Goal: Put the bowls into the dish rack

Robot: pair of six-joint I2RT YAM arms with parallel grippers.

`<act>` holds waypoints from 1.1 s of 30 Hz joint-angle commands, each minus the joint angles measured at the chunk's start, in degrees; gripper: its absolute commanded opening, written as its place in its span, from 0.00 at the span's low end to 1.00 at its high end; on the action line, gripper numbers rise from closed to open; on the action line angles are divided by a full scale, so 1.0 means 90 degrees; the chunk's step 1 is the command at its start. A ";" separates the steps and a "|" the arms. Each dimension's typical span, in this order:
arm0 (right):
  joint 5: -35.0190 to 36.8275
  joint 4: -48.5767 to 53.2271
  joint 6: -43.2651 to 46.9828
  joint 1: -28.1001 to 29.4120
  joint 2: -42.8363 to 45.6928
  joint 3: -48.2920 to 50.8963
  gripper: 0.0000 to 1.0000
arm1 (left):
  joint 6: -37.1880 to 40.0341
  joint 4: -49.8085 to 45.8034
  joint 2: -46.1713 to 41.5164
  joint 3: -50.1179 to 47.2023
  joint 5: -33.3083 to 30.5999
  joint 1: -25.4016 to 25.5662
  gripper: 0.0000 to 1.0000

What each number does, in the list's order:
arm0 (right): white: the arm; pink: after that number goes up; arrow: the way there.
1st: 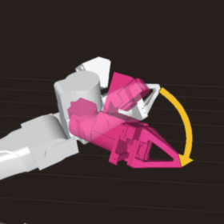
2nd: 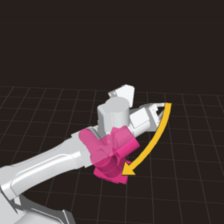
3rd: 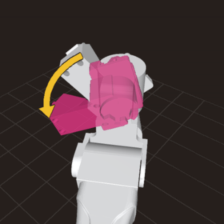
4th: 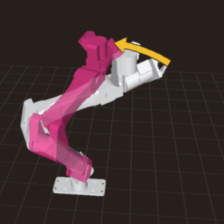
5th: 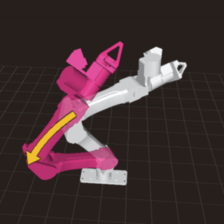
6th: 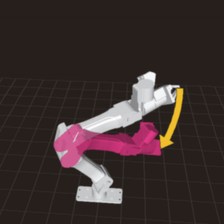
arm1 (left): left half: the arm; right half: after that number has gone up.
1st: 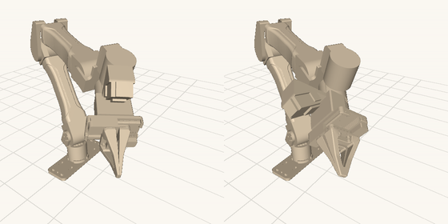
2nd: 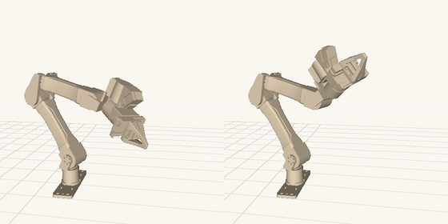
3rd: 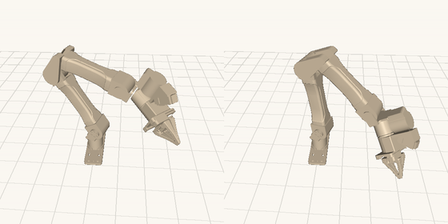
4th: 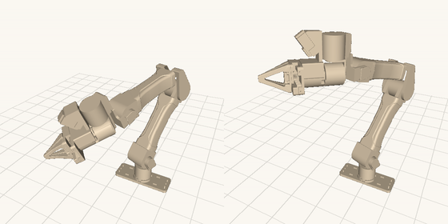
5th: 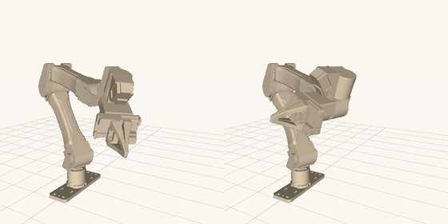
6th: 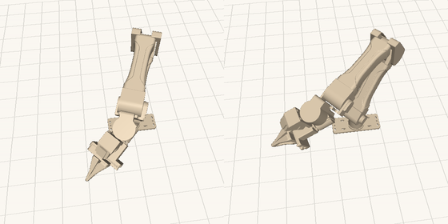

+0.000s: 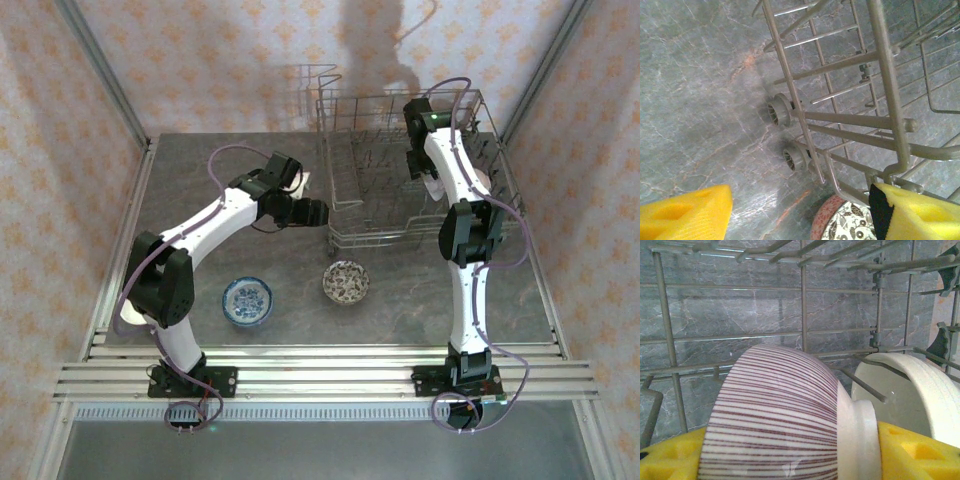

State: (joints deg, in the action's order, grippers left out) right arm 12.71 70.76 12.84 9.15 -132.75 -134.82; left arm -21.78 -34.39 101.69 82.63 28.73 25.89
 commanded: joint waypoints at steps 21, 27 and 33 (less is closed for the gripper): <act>0.0726 0.0026 0.0009 -0.0206 0.0067 -0.0509 0.57 | -0.0357 0.1180 -0.0388 -0.0744 0.1010 0.0132 0.75; 0.0949 -0.0074 0.0291 -0.0225 0.0192 -0.0429 0.57 | -0.0810 0.1693 -0.0153 -0.1007 0.0665 0.0147 0.76; 0.0871 -0.0293 0.0670 -0.0432 0.0341 -0.0332 0.57 | -0.0929 0.1646 -0.0096 -0.1019 -0.0045 0.0132 0.73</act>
State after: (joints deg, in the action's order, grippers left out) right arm 13.93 70.96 16.67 8.27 -133.58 -135.87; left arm -28.56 -20.53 98.48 74.41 35.46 26.94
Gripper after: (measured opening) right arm 0.620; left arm 0.739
